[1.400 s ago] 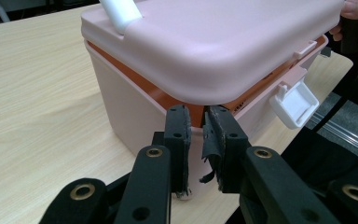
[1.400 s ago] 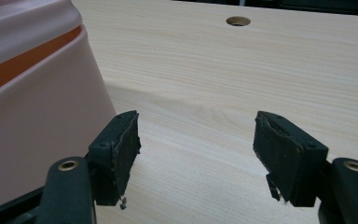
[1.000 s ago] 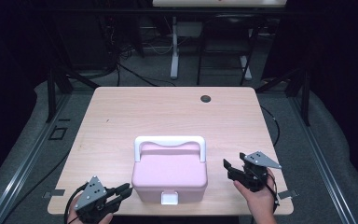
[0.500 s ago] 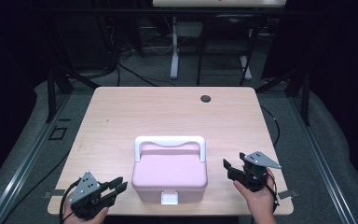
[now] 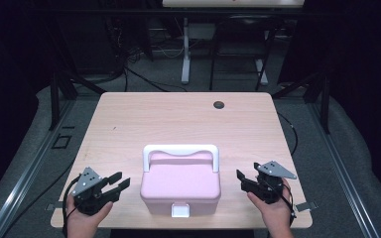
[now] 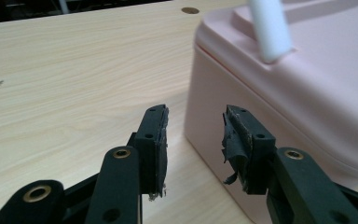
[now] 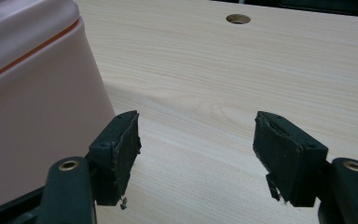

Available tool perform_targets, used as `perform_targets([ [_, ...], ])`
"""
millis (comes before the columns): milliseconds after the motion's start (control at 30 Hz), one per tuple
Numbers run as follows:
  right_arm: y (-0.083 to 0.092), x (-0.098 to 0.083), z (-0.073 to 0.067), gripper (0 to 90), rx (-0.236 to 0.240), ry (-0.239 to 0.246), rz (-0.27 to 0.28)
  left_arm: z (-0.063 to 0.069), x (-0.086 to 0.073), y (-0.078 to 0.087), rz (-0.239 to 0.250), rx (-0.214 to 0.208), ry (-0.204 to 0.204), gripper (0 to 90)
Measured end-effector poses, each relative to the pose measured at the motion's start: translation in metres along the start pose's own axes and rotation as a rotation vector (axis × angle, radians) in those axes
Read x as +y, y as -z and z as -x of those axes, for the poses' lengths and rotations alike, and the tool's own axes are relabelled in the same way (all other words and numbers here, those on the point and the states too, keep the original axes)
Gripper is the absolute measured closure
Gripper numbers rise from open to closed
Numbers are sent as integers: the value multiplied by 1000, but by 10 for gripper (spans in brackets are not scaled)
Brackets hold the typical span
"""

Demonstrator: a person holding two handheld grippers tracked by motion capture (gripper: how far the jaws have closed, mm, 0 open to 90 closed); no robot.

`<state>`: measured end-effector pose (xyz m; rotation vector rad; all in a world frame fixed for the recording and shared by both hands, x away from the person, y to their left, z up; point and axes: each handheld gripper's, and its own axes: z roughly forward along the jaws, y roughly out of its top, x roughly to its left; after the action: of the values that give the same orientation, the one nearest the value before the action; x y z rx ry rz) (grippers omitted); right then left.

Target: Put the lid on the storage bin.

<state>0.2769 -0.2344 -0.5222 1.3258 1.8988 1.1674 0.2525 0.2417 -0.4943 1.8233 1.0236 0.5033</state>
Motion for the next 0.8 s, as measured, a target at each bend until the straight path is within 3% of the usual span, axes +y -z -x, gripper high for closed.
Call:
perform_targets([
  [333, -2, -1, 0, 308, -6, 11, -14, -17, 12, -17, 13, 44, 19, 592],
  [433, -2, -1, 1, 307, -2, -12, -23, -22, 14, -23, 18, 55, 33, 592],
  [567, -2, -1, 2, 305, -8, -12, -26, -28, 16, -32, -7, 62, 34, 586],
  [800, -6, -4, -2, 299, -7, 39, -63, -37, 9, -48, -35, 76, 48, 571],
])
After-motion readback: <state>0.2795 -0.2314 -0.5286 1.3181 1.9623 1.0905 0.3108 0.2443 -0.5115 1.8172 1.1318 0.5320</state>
